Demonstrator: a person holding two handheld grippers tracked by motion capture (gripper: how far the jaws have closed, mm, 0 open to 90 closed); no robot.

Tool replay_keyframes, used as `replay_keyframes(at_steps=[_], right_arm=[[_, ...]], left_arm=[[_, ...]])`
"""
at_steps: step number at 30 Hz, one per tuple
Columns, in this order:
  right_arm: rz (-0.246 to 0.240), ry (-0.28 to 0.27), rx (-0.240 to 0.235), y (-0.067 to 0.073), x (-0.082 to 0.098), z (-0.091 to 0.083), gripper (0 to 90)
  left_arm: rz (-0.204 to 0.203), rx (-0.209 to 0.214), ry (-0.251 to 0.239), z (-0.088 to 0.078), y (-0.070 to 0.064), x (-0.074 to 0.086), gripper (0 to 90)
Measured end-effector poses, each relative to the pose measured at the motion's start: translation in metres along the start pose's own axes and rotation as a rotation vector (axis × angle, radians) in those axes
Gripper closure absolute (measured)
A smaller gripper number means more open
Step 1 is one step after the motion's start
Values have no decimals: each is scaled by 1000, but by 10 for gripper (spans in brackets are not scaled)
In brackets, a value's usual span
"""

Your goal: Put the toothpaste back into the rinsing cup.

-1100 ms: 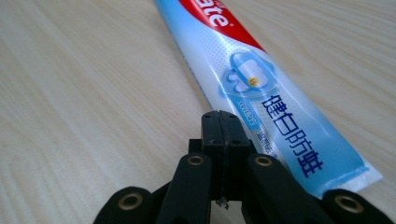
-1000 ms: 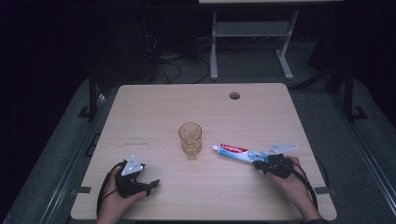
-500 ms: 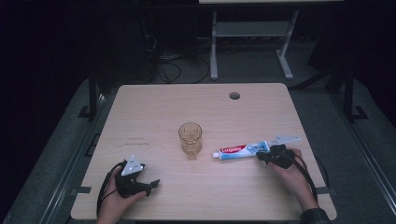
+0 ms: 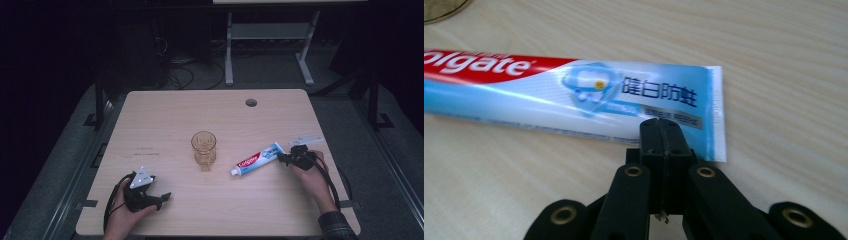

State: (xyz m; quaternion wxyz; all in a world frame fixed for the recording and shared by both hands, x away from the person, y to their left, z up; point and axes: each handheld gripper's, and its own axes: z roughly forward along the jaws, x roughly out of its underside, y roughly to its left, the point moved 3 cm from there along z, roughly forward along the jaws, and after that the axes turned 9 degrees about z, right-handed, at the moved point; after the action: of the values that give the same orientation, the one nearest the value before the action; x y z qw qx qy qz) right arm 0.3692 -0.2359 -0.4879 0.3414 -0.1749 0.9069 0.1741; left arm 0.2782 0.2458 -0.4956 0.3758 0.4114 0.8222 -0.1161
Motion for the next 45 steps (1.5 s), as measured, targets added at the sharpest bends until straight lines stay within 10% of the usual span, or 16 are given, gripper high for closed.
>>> replay_keyframes(at_steps=[11, 28, 45], right_arm=[[30, -24, 2, -8, -8, 4, 899], [-65, -56, -159, 61, -31, -2, 899], [-121, 2, -250, 112, -37, 28, 899]], left_arm=[[0, 0, 0, 0, 0, 0, 134], [0, 0, 0, 0, 0, 0, 135], [3, 3, -1, 0, -1, 0, 134]])
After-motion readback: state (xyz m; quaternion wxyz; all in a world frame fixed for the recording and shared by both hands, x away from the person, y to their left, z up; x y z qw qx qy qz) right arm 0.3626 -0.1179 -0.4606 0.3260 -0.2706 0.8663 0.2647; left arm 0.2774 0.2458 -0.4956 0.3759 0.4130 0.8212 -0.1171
